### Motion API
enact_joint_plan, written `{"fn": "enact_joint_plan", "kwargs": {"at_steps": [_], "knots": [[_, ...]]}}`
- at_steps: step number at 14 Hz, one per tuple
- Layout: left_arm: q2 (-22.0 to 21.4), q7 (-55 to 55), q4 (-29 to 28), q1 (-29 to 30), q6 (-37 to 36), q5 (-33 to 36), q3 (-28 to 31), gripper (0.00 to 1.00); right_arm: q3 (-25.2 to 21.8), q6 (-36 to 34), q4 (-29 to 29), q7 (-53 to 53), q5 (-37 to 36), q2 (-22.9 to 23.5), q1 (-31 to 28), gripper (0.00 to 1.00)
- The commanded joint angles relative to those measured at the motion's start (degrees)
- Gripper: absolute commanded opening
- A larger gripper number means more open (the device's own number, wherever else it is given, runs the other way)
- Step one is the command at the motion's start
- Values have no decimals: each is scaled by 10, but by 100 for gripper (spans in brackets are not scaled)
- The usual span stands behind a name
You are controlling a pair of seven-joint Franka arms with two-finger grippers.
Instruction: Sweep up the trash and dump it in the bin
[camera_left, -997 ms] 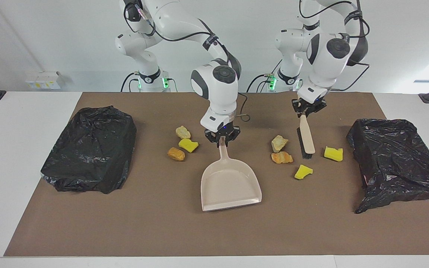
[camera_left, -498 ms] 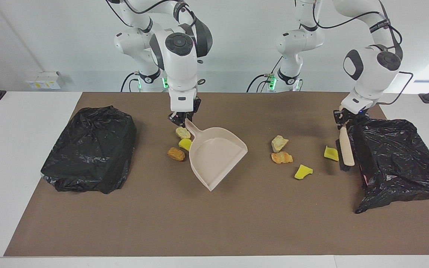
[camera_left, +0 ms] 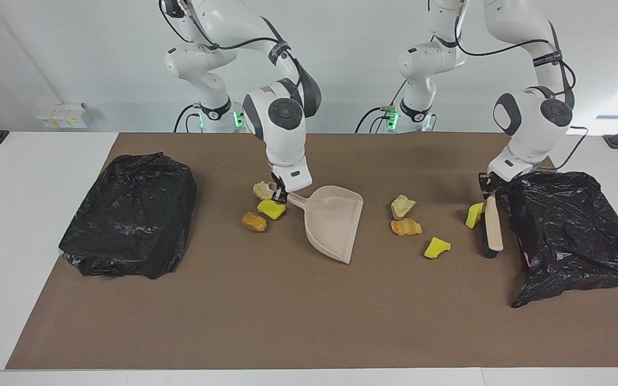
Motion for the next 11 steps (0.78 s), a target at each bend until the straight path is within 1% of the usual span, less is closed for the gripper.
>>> {"fn": "enact_joint_plan", "kwargs": {"at_steps": [1,3,7,10,11], "knots": [[-12,-65,-6,-47,-27,11,5,0,1,24,0,16,15,3,25,0],[-12,-114,-6,-77,-40,6,4,0,1,33,1,27,15,7,39,0],[-17,-195,-8,-144,-50,1,3,0,1,34,0,27,15,6,40,0],[-23,-211,-11,-195,-61,-13,2,0,0,39,1,54,14,5,59,0],[-27,-209,-13,-223,-70,-15,2,0,1,39,0,53,13,5,56,0]]}}
